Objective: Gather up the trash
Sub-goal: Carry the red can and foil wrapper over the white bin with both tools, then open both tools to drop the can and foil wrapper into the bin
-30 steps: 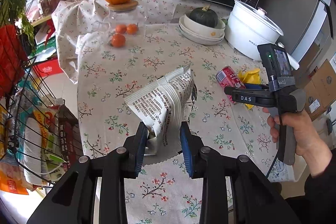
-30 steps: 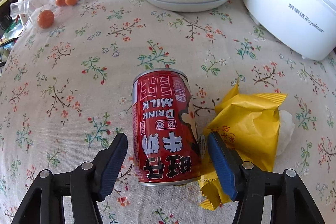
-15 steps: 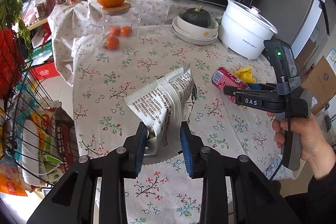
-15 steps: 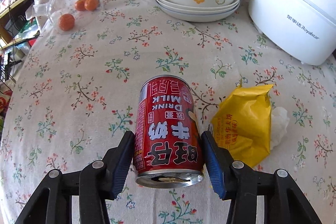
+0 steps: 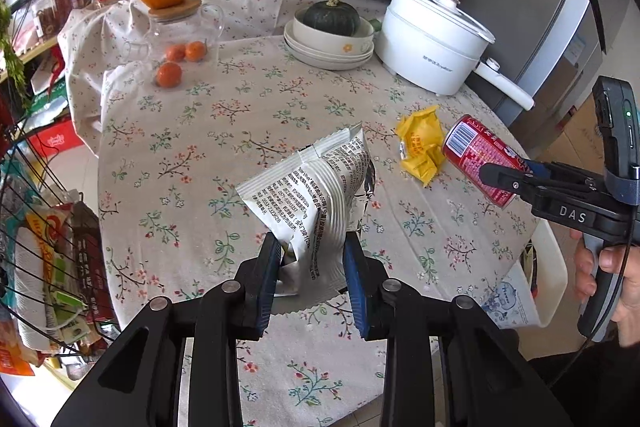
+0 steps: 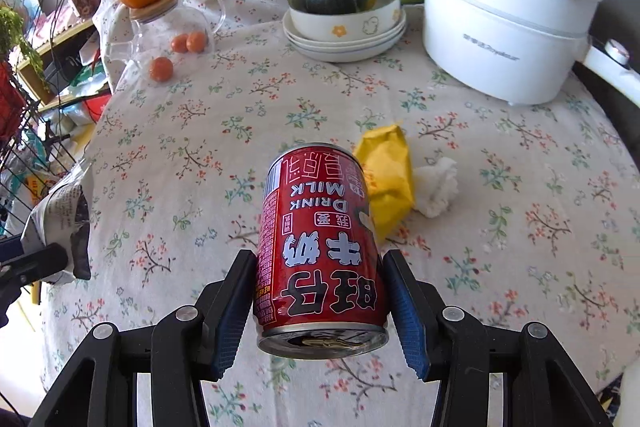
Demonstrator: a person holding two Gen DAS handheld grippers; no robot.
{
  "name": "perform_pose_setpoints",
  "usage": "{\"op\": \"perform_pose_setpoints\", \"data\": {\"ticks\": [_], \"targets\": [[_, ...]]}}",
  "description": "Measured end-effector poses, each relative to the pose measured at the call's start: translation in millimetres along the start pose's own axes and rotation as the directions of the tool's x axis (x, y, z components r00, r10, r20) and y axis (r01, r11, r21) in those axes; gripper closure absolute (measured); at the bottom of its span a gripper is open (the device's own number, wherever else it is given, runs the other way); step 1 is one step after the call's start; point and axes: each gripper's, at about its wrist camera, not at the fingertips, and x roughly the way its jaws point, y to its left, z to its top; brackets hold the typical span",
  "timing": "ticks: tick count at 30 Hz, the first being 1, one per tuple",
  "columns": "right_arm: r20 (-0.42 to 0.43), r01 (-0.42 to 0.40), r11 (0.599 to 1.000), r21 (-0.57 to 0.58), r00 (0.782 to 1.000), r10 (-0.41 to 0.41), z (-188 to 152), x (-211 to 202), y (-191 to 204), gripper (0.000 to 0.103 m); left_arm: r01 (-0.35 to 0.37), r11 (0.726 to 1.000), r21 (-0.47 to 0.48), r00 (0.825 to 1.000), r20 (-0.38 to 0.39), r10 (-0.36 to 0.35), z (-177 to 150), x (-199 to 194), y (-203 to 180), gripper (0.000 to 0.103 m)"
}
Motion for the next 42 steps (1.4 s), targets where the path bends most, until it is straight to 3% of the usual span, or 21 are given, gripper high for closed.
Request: {"op": "perform_pose_setpoints", "data": {"ticks": [12,23,34,42], "targets": [[-0.015,0.127,0.975,0.181,0.992,-0.127,-73,-64,-105,0.047,0.097,0.991,0.089,0.993,-0.080,-0.090,-10,25,-74,0.070],[-0.079,0.157,0.917,0.367,0.987,-0.137,-132,-98,-186,0.047,0.174,0.969,0.175,0.978,-0.145,-0.150,-13,50,-157,0.070],[-0.210,0.239,0.840,0.488,0.966,-0.153,-190,-98,-266,0.047,0.239,0.931,0.275,0.958,-0.221,-0.181,-22,81,-243,0.070],[-0.294,0.283,0.806,0.520,0.945,-0.142,-215,-86,-291,0.046,0.289,0.897,0.335,0.944,-0.256,-0.208,-33,96,-296,0.069]]}}
